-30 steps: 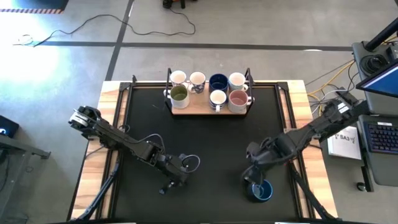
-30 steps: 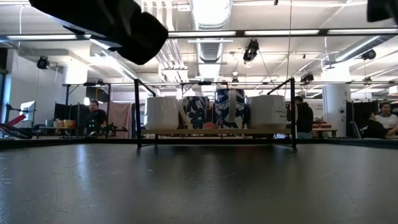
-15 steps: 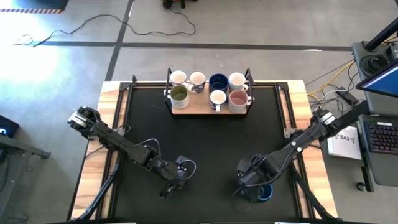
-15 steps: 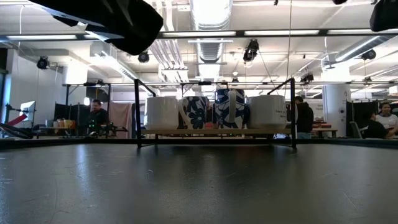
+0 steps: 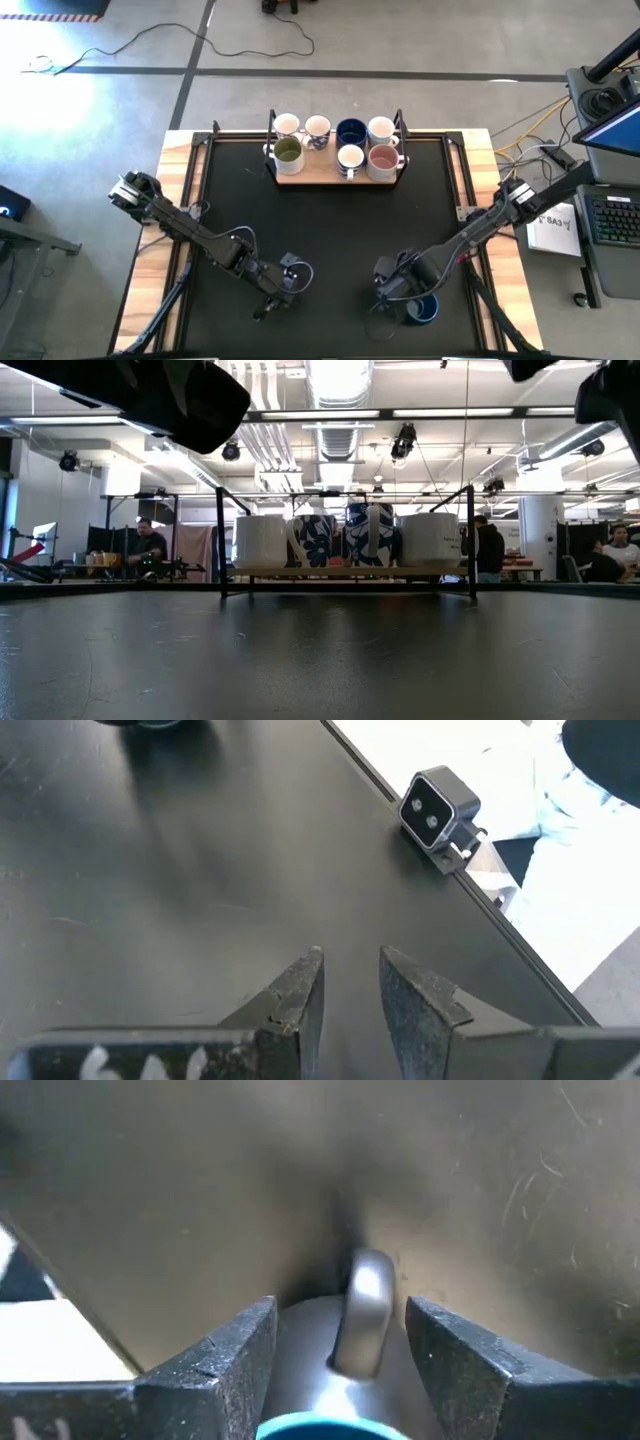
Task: Place coffee mugs
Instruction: Put the black mug on the shelf aligned with the other the blue mug
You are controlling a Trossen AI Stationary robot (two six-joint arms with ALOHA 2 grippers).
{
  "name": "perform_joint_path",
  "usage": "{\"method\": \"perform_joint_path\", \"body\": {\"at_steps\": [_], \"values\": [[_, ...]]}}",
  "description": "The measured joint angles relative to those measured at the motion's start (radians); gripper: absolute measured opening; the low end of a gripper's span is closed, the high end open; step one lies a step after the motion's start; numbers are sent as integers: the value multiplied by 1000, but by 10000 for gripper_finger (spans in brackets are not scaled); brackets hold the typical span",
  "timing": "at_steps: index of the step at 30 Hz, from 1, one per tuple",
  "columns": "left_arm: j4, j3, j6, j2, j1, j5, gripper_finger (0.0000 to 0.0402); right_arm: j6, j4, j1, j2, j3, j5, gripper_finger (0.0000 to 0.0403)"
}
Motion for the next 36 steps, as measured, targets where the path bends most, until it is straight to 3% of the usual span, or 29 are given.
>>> {"method": "perform_joint_path", "body": {"at_steps": [12,17,26,36], "values": [[-7,-3,23,-2,-8,1,82,-58,-14,-13,103,0,-58,207],[-8,-3,23,-2,-8,1,82,-72,-15,-14,103,0,-61,172],[-16,-3,22,-2,-7,1,82,-88,-9,-14,98,0,-69,72],[-39,-4,-11,-6,-13,-2,82,-254,-11,-63,98,0,-82,67]]}}
